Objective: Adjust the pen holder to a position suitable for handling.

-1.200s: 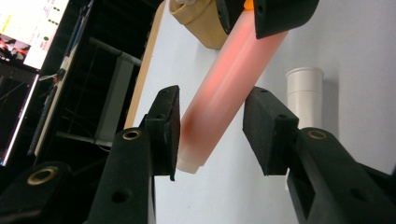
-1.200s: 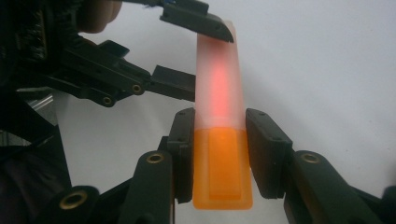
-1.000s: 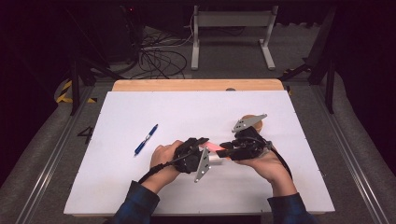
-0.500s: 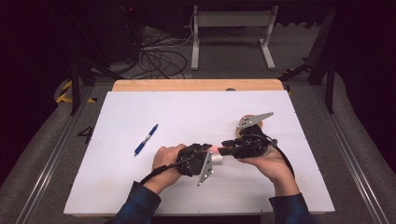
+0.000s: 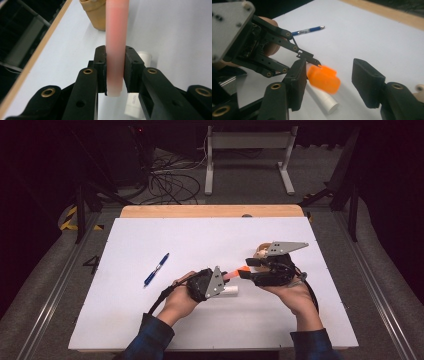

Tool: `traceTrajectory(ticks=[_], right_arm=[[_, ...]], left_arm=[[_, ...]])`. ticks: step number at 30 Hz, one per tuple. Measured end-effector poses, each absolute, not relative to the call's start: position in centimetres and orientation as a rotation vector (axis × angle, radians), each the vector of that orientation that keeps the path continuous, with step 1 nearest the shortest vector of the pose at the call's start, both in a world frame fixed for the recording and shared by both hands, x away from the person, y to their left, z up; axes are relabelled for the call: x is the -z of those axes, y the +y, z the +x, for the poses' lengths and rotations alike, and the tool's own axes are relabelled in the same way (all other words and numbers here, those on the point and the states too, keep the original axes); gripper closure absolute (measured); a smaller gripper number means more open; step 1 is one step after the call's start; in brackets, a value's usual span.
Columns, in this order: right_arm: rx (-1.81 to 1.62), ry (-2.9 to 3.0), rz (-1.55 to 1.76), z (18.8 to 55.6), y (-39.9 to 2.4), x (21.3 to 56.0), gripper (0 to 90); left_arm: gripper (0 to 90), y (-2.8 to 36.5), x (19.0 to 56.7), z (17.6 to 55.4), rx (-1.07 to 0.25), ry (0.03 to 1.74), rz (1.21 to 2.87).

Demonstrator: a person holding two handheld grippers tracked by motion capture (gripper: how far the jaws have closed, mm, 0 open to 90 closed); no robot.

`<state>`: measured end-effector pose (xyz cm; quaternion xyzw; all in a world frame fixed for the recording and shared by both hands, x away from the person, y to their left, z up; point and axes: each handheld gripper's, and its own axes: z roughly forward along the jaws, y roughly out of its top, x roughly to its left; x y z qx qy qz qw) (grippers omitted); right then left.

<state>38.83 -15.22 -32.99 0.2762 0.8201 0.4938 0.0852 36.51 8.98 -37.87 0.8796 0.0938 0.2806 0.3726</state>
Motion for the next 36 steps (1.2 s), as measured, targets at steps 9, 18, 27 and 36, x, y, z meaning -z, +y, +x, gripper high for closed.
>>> traceTrajectory(ticks=[9,18,27,36], right_arm=[[-1.527,2.344,0.790,37.8,-16.3,32.8,33.0],[-1.569,2.244,0.804,37.2,-19.0,33.1,19.8],[-1.532,2.174,0.848,36.9,-21.1,34.0,13.8],[-1.543,2.149,0.867,36.6,-22.5,34.6,9.6]], left_arm=[[75.4,8.7,38.0,37.9,-0.569,0.348,2.129],[75.4,7.6,38.1,38.6,-0.497,0.377,2.069],[75.4,5.9,38.1,39.7,-0.441,0.371,2.019],[75.4,3.7,37.2,40.8,-0.397,0.342,1.956]])
